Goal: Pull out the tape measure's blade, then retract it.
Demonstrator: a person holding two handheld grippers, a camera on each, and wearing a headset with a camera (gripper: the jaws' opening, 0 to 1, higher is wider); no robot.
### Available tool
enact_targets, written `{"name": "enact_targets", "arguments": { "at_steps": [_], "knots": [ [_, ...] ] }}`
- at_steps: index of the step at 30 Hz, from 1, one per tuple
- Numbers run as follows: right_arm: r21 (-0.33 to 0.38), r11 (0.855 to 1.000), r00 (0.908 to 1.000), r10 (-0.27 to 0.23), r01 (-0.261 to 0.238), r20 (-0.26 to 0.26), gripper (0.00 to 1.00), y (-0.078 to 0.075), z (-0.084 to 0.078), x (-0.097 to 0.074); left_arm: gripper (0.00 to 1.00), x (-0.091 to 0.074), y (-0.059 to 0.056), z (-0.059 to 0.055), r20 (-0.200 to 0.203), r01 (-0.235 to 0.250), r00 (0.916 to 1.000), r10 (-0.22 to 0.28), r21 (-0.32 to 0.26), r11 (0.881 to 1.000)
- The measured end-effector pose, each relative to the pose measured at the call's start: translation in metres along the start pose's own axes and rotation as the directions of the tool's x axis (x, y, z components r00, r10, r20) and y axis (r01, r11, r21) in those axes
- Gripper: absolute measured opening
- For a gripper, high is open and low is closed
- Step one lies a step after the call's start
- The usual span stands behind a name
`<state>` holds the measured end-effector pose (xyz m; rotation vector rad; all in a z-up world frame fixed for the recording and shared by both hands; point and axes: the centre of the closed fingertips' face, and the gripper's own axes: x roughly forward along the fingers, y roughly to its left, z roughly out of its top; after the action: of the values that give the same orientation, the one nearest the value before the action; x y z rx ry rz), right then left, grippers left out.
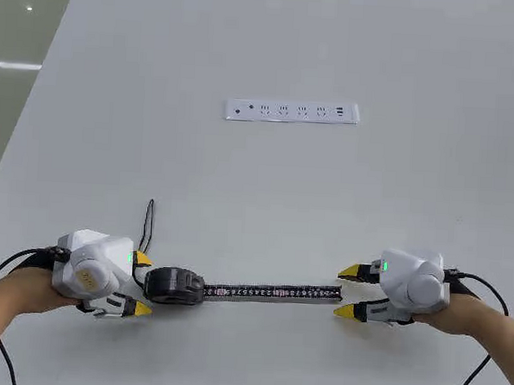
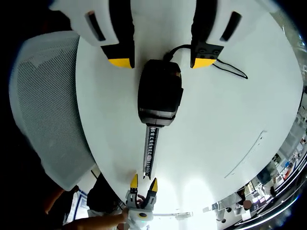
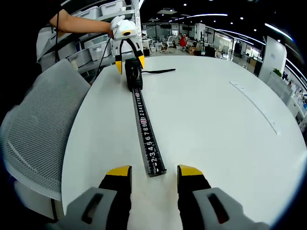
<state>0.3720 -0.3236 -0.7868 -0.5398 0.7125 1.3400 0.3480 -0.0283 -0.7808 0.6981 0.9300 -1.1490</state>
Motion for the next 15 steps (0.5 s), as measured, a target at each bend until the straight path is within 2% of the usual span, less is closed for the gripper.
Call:
{"name": "enact_targets", "arguments": {
  "at_steps": [4, 6, 8, 11, 13, 15],
  "knots": [
    [0.066, 0.995, 0.9961, -0.072, 0.069, 0.05, 0.42, -0.003, 0.008, -0.007, 0.51, -0.006, -0.001, 0.001, 0.024, -0.032, 0.9991, 0.034, -0.061, 0.998],
    [0.092, 0.993, 0.9951, -0.085, 0.08, 0.051, 0.46, 0.0, 0.008, -0.011, 0.55, -0.013, -0.003, 0.006, 0.046, -0.055, 0.9972, 0.059, -0.088, 0.995],
    [0.096, 0.99, 0.9931, -0.104, 0.099, 0.053, 0.49, 0.002, 0.01, -0.014, 0.58, -0.016, -0.003, 0.008, 0.065, -0.081, 0.9938, 0.09, -0.13, 0.988],
    [0.127, 0.982, 0.9869, -0.148, 0.139, 0.063, 0.54, 0.004, 0.013, -0.02, 0.61, -0.024, -0.007, 0.011, 0.105, -0.113, 0.9851, 0.137, -0.206, 0.972],
    [0.135, 0.978, 0.9847, -0.166, 0.157, 0.055, 0.58, 0.007, 0.012, -0.022, 0.62, -0.027, -0.011, 0.011, 0.109, -0.122, 0.9829, 0.148, -0.213, 0.969],
    [0.147, 0.975, 0.9832, -0.176, 0.167, 0.049, 0.59, 0.011, 0.012, -0.024, 0.63, -0.029, -0.016, 0.01, 0.109, -0.14, 0.9799, 0.167, -0.218, 0.966]
  ]
}}
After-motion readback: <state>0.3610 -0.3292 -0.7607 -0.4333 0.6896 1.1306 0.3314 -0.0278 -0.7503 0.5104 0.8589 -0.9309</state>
